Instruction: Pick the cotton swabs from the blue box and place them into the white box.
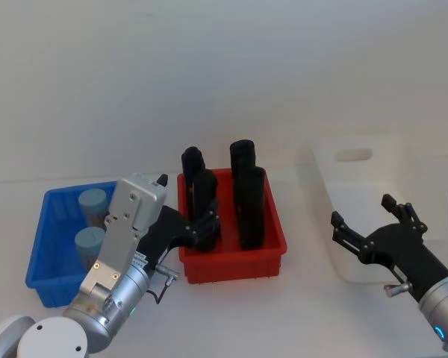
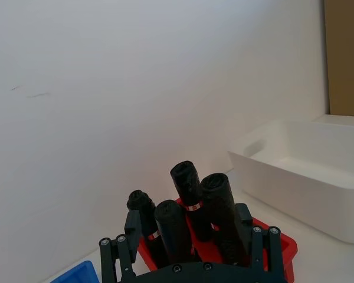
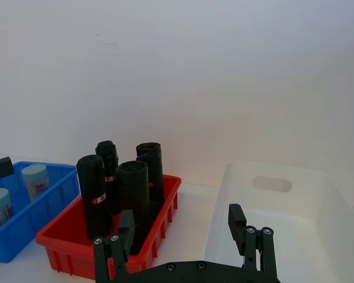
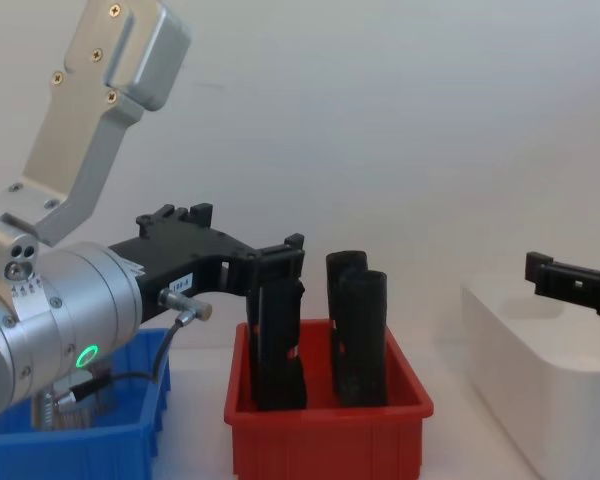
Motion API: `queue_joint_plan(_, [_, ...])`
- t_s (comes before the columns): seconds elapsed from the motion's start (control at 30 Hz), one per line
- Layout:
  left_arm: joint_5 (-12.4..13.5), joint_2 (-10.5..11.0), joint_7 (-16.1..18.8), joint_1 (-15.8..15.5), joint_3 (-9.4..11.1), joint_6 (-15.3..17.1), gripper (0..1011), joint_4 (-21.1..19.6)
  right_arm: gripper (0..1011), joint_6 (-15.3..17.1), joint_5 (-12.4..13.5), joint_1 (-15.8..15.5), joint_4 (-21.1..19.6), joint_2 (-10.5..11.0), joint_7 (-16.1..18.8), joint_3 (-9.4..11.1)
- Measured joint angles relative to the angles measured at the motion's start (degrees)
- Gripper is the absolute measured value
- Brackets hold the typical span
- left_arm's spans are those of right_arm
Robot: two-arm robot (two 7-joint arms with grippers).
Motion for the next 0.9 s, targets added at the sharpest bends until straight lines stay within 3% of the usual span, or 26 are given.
queue_joint_plan(0.9, [0.00,0.00,0.00,0.00,0.00,0.00,1004,0.00,1001,0.00,0.00,0.00,0.00,0.00,0.00,0.00])
